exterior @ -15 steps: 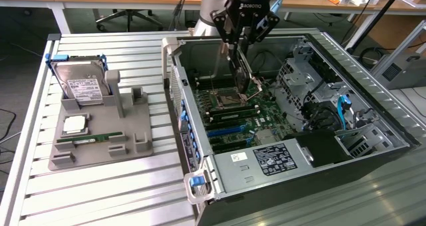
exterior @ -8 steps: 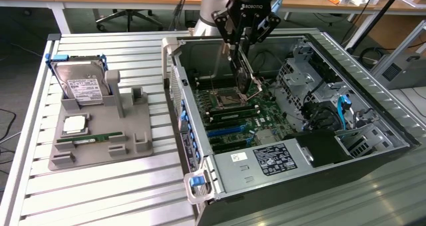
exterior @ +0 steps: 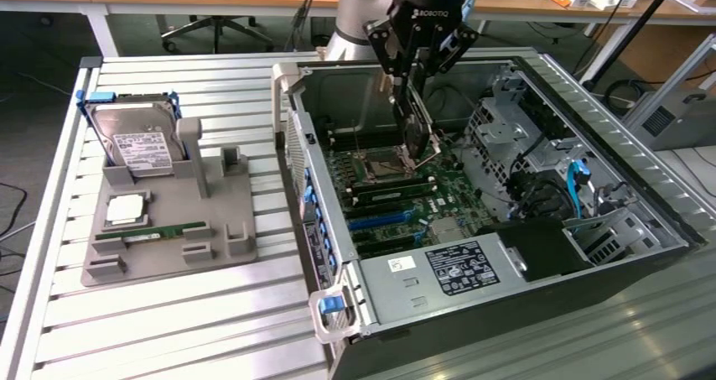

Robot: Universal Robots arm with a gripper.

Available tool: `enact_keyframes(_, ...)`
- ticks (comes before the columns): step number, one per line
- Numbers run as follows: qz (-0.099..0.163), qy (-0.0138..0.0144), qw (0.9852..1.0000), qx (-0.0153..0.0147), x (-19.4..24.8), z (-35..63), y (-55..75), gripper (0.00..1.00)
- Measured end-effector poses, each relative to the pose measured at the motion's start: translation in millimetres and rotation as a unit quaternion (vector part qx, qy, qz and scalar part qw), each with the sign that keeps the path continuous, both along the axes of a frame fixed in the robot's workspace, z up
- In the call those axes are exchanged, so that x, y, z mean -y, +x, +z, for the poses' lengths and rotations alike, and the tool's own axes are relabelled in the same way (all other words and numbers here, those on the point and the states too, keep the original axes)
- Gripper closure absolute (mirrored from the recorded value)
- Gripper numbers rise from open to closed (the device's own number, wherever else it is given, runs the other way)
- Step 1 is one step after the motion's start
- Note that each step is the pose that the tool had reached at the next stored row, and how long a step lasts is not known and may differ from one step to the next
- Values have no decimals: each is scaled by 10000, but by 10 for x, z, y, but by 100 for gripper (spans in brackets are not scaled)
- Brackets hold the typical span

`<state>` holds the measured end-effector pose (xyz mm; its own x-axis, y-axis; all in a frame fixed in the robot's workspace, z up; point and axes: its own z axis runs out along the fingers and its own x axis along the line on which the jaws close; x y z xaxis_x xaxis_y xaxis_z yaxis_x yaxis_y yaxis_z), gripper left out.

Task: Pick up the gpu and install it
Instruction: 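Pick up the gpu and move the gpu toward the slot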

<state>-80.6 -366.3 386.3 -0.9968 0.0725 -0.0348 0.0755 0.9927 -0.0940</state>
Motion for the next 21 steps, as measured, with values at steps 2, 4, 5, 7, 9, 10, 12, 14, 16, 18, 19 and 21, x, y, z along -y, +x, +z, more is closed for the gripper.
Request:
enact_keyframes(2, 0, -8, 10000, 0, 0, -9, 33, 73)
enact_keyframes(4, 0, -18, 10000, 0, 0, -17, 66, 73)
enact_keyframes(5, 0, -24, 10000, 0, 0, -23, 87, 73)
enact_keyframes(7, 0, -27, 10000, 0, 0, -26, 97, 73)
enact_keyframes(9, 0, -32, 10000, 0, 0, -30, 114, 73)
enact_keyframes(10, 0, -34, 10000, 0, 0, -32, 120, 73)
enact_keyframes(12, 0, -38, 10000, 0, 0, -35, 134, 73)
enact_keyframes(14, 0, -41, 10000, 0, 0, -38, 147, 73)
enact_keyframes(16, 0, -44, 10000, 1, 0, -45, 162, 73)
enact_keyframes(18, 0, -45, 10000, 0, 0, -54, 175, 73)
enact_keyframes(19, 0, -46, 10000, 0, 0, -58, 179, 73)
enact_keyframes(21, 0, -46, 10000, 0, -1, -70, 186, 73)
